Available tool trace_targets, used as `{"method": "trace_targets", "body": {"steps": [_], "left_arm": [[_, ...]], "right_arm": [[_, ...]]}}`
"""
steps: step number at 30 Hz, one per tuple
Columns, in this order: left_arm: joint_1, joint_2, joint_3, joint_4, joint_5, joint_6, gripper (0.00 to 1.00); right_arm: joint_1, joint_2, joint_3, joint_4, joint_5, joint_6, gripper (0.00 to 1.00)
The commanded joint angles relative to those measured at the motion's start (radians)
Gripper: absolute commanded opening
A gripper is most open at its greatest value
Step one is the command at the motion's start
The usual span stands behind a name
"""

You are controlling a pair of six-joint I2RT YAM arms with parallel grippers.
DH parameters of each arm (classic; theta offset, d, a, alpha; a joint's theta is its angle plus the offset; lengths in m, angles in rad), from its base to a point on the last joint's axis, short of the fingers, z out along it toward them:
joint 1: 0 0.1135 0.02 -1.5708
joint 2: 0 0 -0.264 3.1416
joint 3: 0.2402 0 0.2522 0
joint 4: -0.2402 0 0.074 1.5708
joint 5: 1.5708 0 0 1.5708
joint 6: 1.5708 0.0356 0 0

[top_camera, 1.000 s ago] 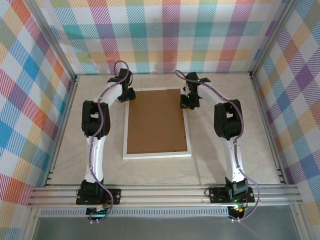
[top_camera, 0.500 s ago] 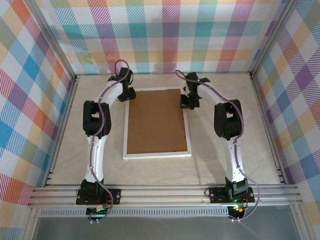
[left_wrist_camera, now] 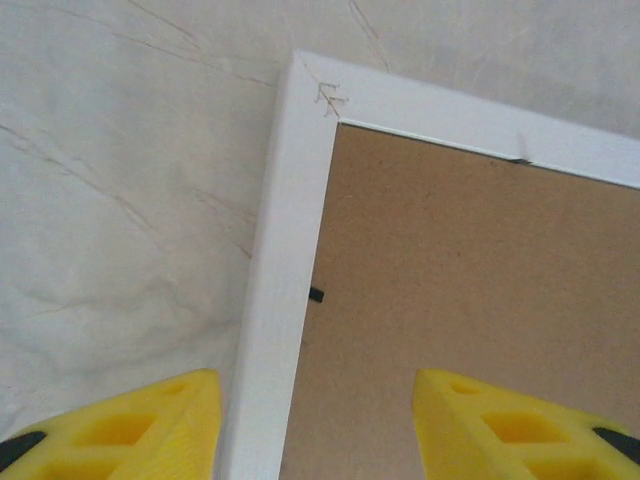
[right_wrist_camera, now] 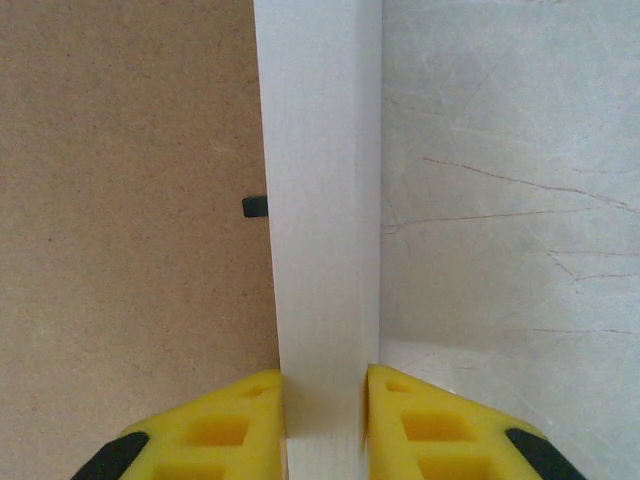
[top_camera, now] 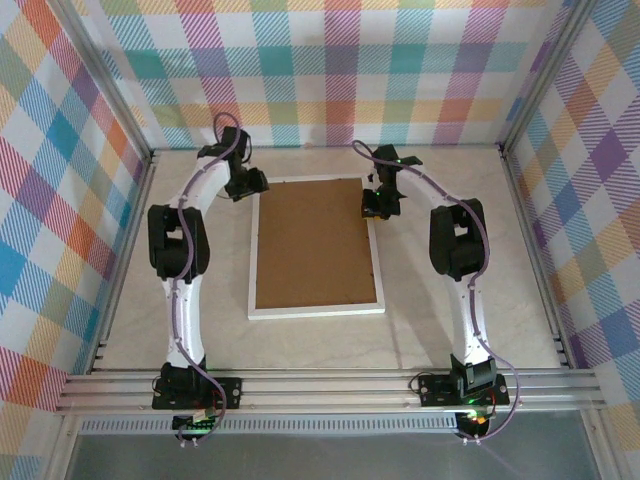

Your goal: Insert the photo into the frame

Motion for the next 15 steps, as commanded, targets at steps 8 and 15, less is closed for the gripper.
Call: {"method": "trace_targets", "body": {"steps": [8, 15], "left_arm": [[0.050, 0.009, -0.044, -0.009, 0.036, 0.017, 0.53], [0.043, 0.057, -0.043, -0.001, 0.077, 0.012, 0.53]], "right_arm": [[0.003, 0.014, -0.030, 0.012, 0.002, 0.021, 0.23], [0.003, 0.015, -0.029, 0.014, -0.006, 0.022, 0.23]]}}
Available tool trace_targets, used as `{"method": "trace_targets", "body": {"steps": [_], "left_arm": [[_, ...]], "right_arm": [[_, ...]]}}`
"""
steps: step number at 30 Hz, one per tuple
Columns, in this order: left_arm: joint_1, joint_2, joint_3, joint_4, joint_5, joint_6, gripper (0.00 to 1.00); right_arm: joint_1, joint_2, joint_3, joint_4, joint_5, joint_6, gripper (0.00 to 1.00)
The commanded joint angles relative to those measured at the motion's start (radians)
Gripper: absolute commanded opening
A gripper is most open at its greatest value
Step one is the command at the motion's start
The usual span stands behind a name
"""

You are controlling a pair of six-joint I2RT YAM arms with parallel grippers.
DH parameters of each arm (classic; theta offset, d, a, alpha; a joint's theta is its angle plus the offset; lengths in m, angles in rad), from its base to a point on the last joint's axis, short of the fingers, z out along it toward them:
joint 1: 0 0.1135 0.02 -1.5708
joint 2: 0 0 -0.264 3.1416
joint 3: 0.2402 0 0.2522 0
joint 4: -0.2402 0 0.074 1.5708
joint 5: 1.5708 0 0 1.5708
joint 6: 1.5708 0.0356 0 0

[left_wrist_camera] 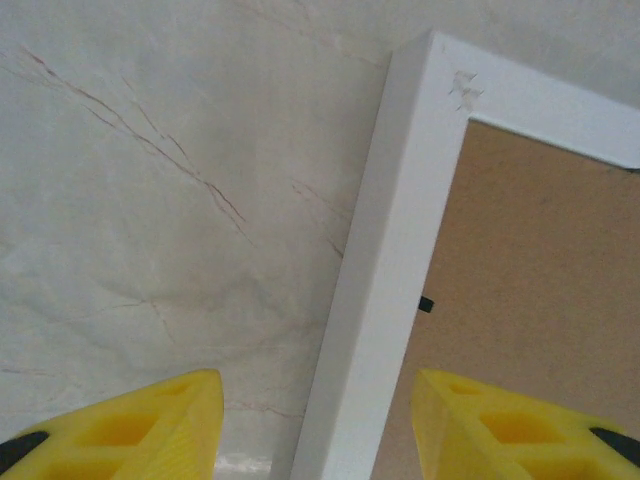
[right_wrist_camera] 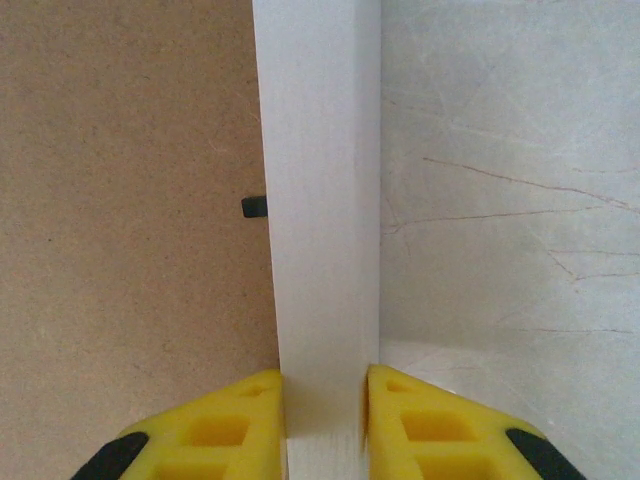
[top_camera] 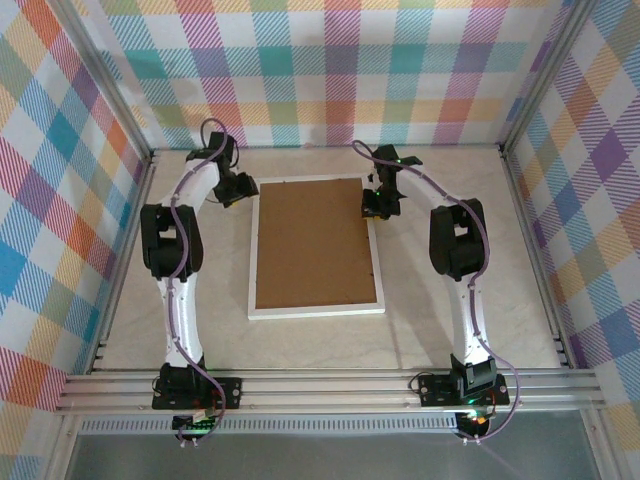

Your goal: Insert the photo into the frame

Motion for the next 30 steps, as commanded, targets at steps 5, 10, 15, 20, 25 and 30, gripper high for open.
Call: {"method": "trace_targets", "body": {"steps": [5, 10, 15, 20, 25, 30], "left_arm": [[-0.011, 0.045, -0.008, -0.003, 0.018, 0.006, 0.53], [-0.011, 0.063, -0.006, 0.003, 0.024, 0.006, 0.53], [-0.011, 0.077, 0.010, 0.005, 0.028, 0.006, 0.53], [-0.014, 0.082, 0.037, 0.005, 0.031, 0.007, 0.52], [-0.021, 0.090, 0.056, 0.004, 0.034, 0.012, 0.53], [-0.024, 0.107, 0.072, -0.006, 0.033, 0.012, 0.53]], "right_arm": [[0.003, 0.016, -0.029, 0.014, -0.007, 0.021, 0.23], [0.004, 0.017, -0.032, 0.016, -0.008, 0.021, 0.23], [0.003, 0.015, -0.034, 0.018, -0.013, 0.020, 0.23], [0.003, 0.016, -0.034, 0.021, -0.016, 0.023, 0.23], [0.003, 0.015, -0.033, 0.022, -0.018, 0.023, 0.23], [0.003, 0.016, -0.035, 0.019, -0.019, 0.024, 0.23]]}}
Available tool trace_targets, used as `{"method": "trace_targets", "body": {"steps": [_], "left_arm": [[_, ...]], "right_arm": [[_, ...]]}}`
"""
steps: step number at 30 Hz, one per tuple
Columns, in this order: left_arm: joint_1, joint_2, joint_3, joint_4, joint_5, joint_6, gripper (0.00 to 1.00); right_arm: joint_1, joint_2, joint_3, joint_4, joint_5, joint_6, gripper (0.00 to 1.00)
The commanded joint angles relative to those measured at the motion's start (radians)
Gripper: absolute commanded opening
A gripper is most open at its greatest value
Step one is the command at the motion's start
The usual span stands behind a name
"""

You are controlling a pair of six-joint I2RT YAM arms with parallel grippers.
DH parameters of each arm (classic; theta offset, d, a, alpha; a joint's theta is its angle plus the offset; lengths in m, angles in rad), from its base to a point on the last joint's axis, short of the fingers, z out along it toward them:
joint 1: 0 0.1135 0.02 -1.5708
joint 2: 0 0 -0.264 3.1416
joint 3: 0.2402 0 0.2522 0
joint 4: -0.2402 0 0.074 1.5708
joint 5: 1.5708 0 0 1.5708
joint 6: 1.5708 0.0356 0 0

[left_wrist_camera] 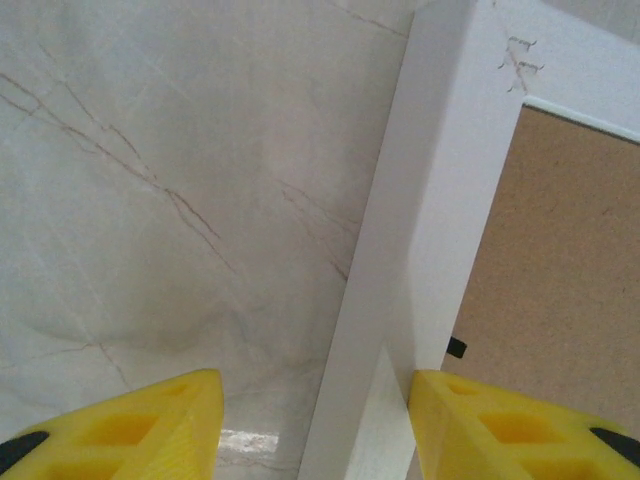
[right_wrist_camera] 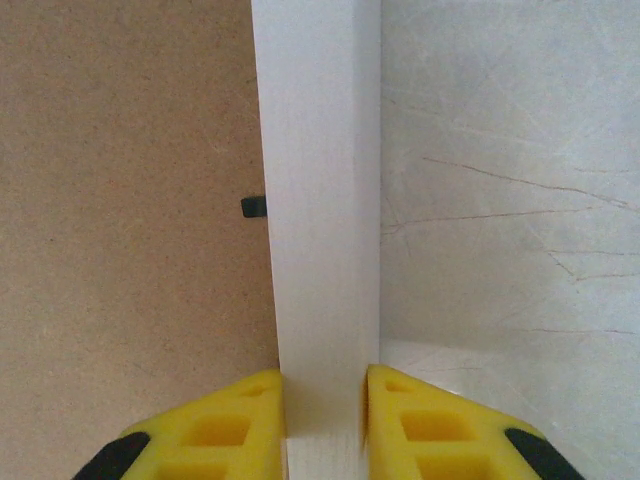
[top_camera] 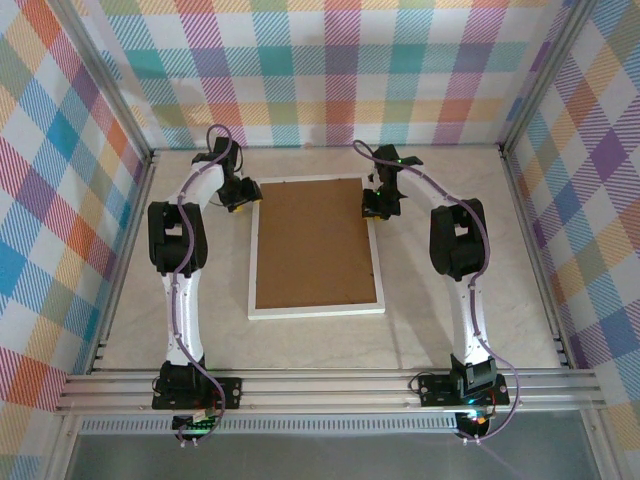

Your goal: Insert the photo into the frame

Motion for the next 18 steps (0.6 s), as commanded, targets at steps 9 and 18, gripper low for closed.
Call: {"method": "trace_targets", "body": {"steps": [9, 18], "left_arm": [[-0.025, 0.071, 0.051, -0.025, 0.023, 0.006, 0.53], [-0.067, 0.082, -0.055, -0.018, 0.047, -0.034, 0.50]], "right_arm": [[0.007, 0.020, -0.034, 0.020, -0.016, 0.025, 0.23], [0.010, 0.028, -0.030, 0.028, -0.025, 0.029, 0.23]]}}
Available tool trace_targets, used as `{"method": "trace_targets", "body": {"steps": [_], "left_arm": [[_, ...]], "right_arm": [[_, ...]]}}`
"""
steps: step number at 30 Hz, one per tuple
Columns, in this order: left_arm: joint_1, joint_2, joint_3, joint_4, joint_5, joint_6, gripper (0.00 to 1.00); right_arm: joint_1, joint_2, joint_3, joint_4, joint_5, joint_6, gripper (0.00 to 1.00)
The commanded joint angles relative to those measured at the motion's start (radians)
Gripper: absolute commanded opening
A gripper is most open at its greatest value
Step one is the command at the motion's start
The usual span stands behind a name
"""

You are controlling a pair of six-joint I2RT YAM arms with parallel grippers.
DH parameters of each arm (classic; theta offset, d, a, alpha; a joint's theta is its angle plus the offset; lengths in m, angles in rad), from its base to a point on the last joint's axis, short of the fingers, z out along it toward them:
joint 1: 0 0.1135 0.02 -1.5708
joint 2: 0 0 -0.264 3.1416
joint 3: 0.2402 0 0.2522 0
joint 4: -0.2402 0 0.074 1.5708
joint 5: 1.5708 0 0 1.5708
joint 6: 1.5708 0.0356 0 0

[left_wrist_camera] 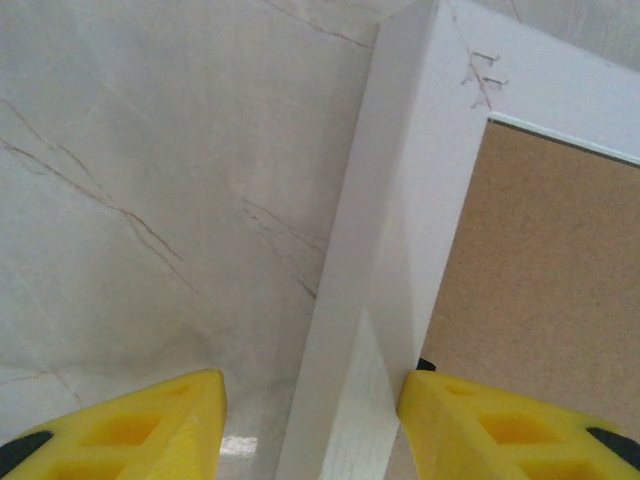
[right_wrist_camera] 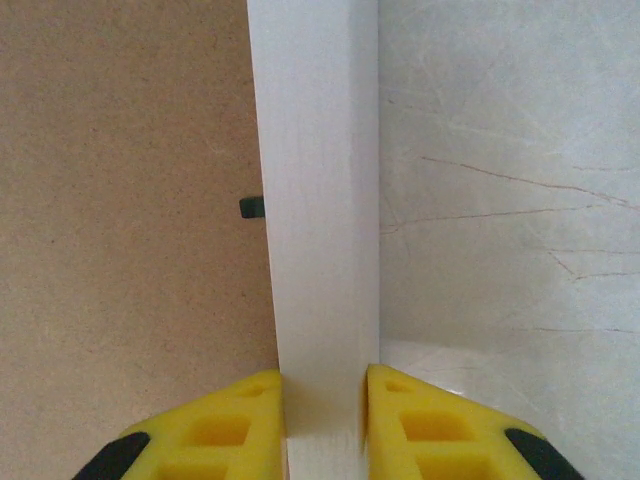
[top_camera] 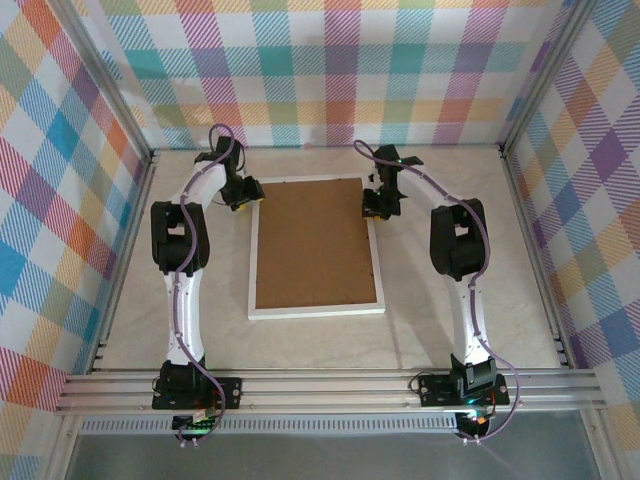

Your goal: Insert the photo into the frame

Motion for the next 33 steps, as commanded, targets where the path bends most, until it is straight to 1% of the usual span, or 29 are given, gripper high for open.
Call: {"method": "trace_targets", "body": {"steps": [1, 7, 11, 15, 16, 21, 25, 29, 33], "left_arm": [[-0.061, 0.056, -0.090, -0.017, 0.030, -0.033, 0.50], [-0.100, 0.088, -0.149, 0.030, 0.087, -0.092, 0.47], [-0.119, 0.106, -0.132, 0.019, 0.078, -0.095, 0.46], [-0.117, 0.075, -0.079, -0.011, 0.055, -0.080, 0.46], [-0.115, 0.061, -0.058, -0.022, 0.046, -0.072, 0.47], [-0.074, -0.026, 0.048, -0.053, 0.030, -0.055, 0.59], [-0.035, -0.098, 0.082, -0.053, 0.031, -0.050, 0.67], [-0.002, -0.174, 0.041, -0.048, 0.022, -0.044, 0.69], [0.019, -0.264, -0.106, -0.015, 0.008, -0.036, 0.69]], "right_arm": [[0.011, 0.029, -0.027, 0.026, -0.019, 0.020, 0.23], [0.022, 0.037, -0.020, 0.031, -0.036, 0.026, 0.22], [0.028, 0.045, -0.009, 0.024, -0.037, 0.025, 0.22], [0.025, 0.029, -0.016, 0.015, -0.004, 0.021, 0.22], [0.021, 0.024, -0.020, 0.015, 0.004, 0.022, 0.22], [0.003, 0.002, -0.034, 0.011, 0.028, 0.027, 0.22], [0.000, -0.001, -0.039, 0.012, 0.027, 0.027, 0.22], [-0.001, 0.002, -0.038, 0.013, 0.025, 0.027, 0.22], [0.000, 0.002, -0.038, 0.019, 0.011, 0.027, 0.22]]}}
